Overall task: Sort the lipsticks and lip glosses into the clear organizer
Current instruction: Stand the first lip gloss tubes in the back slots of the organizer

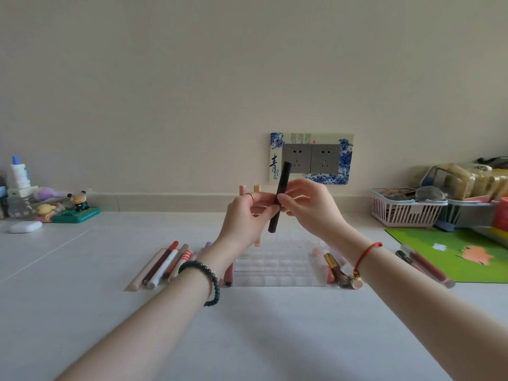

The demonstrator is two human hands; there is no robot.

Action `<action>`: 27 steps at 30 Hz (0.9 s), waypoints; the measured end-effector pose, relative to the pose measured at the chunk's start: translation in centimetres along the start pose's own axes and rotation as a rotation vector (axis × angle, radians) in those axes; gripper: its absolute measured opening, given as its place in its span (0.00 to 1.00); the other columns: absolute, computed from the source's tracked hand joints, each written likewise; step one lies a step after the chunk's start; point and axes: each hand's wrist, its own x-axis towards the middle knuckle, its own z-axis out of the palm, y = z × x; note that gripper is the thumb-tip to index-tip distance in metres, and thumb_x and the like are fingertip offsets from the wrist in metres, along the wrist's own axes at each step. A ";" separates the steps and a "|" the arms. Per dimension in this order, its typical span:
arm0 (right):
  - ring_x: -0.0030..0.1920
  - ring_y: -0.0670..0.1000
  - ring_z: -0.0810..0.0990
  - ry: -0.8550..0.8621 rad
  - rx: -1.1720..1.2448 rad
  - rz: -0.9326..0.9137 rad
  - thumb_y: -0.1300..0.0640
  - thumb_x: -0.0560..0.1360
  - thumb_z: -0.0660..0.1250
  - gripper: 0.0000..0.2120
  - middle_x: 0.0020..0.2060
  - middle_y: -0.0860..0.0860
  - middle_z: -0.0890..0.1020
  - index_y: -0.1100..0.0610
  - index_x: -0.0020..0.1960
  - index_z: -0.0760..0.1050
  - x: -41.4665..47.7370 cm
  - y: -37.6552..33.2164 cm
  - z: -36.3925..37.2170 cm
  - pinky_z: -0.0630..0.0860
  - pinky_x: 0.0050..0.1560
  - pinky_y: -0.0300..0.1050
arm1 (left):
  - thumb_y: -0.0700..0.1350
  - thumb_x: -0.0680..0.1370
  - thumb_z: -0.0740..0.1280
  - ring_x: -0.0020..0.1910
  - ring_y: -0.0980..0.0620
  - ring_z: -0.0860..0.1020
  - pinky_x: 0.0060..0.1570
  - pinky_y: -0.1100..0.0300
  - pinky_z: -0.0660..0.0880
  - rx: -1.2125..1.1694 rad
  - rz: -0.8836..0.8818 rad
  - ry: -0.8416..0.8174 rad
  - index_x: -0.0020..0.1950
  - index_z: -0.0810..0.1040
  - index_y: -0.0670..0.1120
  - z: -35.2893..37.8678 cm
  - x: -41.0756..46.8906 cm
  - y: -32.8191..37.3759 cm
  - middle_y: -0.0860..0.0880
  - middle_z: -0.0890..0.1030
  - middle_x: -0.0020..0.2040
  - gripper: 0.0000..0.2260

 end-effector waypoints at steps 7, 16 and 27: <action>0.39 0.51 0.82 0.022 -0.085 0.016 0.61 0.72 0.66 0.06 0.41 0.55 0.83 0.60 0.49 0.76 2.5 1.9 1.3 0.80 0.48 0.49 | 0.37 0.76 0.63 0.42 0.68 0.77 0.48 0.79 0.70 0.050 -0.003 -0.005 0.55 0.79 0.46 0.3 1.7 -1.2 0.58 0.80 0.42 0.11; 0.37 0.49 0.81 0.011 -0.154 0.077 0.61 0.72 0.67 0.05 0.35 0.51 0.81 0.57 0.47 0.77 3.2 4.6 2.9 0.79 0.48 0.46 | 0.34 0.76 0.58 0.53 0.59 0.76 0.41 0.82 0.68 0.069 -0.056 -0.111 0.63 0.75 0.45 1.4 1.3 -3.4 0.57 0.77 0.51 0.17; 0.42 0.53 0.82 -0.018 -0.148 0.116 0.61 0.70 0.68 0.07 0.41 0.57 0.84 0.58 0.48 0.78 2.4 5.8 3.8 0.79 0.51 0.51 | 0.36 0.75 0.59 0.58 0.56 0.76 0.53 0.70 0.67 0.186 -0.135 -0.130 0.66 0.72 0.46 1.3 0.8 -4.9 0.50 0.78 0.62 0.19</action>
